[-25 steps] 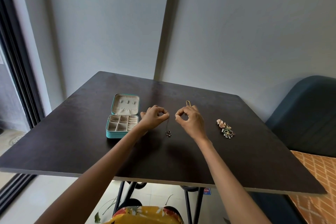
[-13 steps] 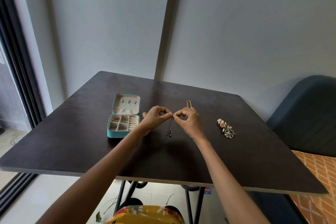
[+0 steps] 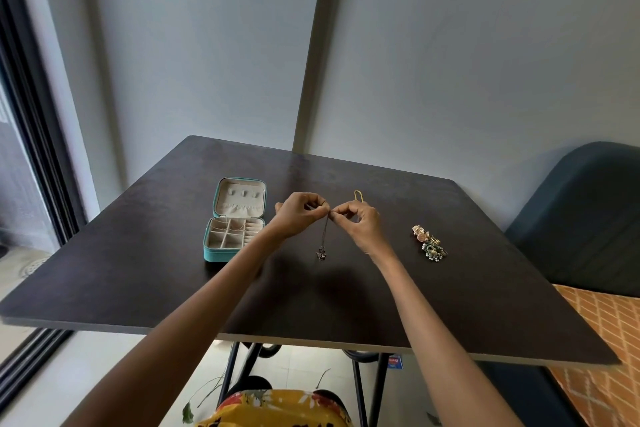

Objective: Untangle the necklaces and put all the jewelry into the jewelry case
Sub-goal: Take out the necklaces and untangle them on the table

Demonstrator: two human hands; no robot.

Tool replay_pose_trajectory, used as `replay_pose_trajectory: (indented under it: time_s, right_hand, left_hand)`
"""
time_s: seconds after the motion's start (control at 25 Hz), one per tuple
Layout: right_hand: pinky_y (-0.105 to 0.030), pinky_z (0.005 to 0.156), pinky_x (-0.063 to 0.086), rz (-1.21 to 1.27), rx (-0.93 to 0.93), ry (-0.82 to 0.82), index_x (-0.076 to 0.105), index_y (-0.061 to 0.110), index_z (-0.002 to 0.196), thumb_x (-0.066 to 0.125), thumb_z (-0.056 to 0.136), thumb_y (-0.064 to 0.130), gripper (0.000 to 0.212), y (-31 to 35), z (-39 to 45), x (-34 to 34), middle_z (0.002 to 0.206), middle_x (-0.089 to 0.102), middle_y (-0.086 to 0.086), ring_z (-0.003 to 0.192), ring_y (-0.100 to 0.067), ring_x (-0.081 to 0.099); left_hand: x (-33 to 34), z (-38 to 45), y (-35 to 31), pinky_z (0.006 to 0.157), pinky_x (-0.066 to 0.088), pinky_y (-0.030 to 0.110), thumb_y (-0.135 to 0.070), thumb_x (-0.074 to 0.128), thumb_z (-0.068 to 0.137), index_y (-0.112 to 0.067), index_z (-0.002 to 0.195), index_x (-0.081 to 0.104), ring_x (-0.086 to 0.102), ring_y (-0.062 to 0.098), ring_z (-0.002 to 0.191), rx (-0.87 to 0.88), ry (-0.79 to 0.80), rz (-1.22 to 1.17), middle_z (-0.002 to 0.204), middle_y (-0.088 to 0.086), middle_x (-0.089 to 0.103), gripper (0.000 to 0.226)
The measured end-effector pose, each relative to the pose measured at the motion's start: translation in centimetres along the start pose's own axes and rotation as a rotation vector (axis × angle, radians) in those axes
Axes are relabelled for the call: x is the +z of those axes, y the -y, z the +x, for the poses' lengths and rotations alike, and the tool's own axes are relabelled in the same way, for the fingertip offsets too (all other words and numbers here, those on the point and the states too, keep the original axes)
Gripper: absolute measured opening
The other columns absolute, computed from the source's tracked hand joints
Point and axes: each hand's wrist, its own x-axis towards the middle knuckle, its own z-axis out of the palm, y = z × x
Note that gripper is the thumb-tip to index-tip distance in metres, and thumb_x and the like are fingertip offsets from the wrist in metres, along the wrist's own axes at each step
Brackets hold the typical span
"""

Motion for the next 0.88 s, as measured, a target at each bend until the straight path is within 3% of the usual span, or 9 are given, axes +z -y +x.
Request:
replay_pose_trajectory:
  time_s: [0.16,0.32,0.4,0.52,0.6,0.68,0.8,0.88]
  right_hand:
    - [-0.020,0.076,0.047,0.044,0.041,0.053,0.072,0.020,0.089,0.074,0.079,0.027,0.013,0.6,0.2,-0.6,0.086,0.068,0.009,0.077,-0.007,0.057]
    - [-0.002,0.077,0.037,0.058,-0.001,0.051,0.074,0.015,0.086,0.074,0.080,0.022,0.009,1.4,0.4,-1.0,0.074,0.064,0.012,0.072,-0.006,0.055]
    - [-0.008,0.070,0.038,0.044,-0.005,0.033,0.074,0.021,0.084,0.073,0.080,0.026,0.006,2.0,0.6,-1.4,0.074,0.064,0.017,0.073,-0.002,0.054]
    - [-0.011,0.066,0.039,0.038,-0.019,0.018,0.072,0.027,0.078,0.074,0.079,0.028,0.002,2.6,0.9,-2.0,0.074,0.066,0.016,0.075,-0.002,0.055]
    - [-0.016,0.067,0.044,0.054,-0.013,0.014,0.073,0.025,0.078,0.075,0.078,0.028,0.003,2.8,1.0,-2.3,0.077,0.069,0.009,0.078,-0.009,0.060]
    - [-0.022,0.067,0.047,0.058,0.001,0.010,0.073,0.024,0.078,0.075,0.078,0.027,0.004,2.9,1.0,-2.5,0.078,0.071,0.005,0.077,-0.012,0.064]
    - [-0.014,0.061,0.043,0.002,0.009,0.009,0.074,0.021,0.077,0.076,0.078,0.024,0.004,2.7,0.9,-2.4,0.073,0.069,0.009,0.066,0.000,0.059]
    - [-0.018,0.064,0.045,-0.001,0.038,-0.001,0.071,0.023,0.073,0.074,0.080,0.022,0.008,2.3,0.8,-2.0,0.072,0.068,0.008,0.068,-0.002,0.058]
  left_hand:
    - [-0.5,0.2,-0.7,0.099,0.037,0.055,-0.048,0.057,0.076,-0.035,0.075,0.067,0.056,0.003,0.071,0.025,0.024,-0.011,0.070,-0.014,0.067,0.017]
    - [-0.9,0.7,-1.3,0.097,0.040,0.055,-0.045,0.058,0.077,-0.030,0.072,0.067,0.056,0.004,0.069,0.070,0.046,-0.021,0.069,-0.012,0.066,0.019]
    - [-1.3,0.9,-1.8,0.090,0.044,0.048,-0.044,0.058,0.075,-0.027,0.070,0.066,0.059,0.006,0.069,0.093,0.043,-0.055,0.071,-0.007,0.067,0.019]
    - [-1.5,0.9,-2.7,0.073,0.055,0.027,-0.011,0.057,0.090,-0.016,0.074,0.061,0.063,0.002,0.064,0.138,0.056,-0.154,0.073,0.001,0.065,0.017]
    - [-1.5,0.6,-3.1,0.064,0.052,0.014,-0.003,0.052,0.092,-0.011,0.076,0.057,0.063,-0.001,0.061,0.155,0.048,-0.181,0.074,0.002,0.063,0.019]
    - [-1.2,0.5,-3.0,0.063,0.052,0.014,-0.001,0.048,0.094,-0.009,0.075,0.055,0.064,0.001,0.060,0.144,0.037,-0.242,0.072,0.004,0.063,0.021]
    - [-0.3,0.5,-2.3,0.065,0.055,0.021,0.000,0.044,0.095,-0.009,0.076,0.052,0.064,0.007,0.060,0.075,0.015,-0.345,0.070,0.008,0.062,0.022]
    - [0.4,0.3,-1.9,0.062,0.053,0.020,-0.001,0.045,0.095,-0.010,0.077,0.051,0.060,0.010,0.059,0.046,-0.007,-0.375,0.069,0.006,0.059,0.021]
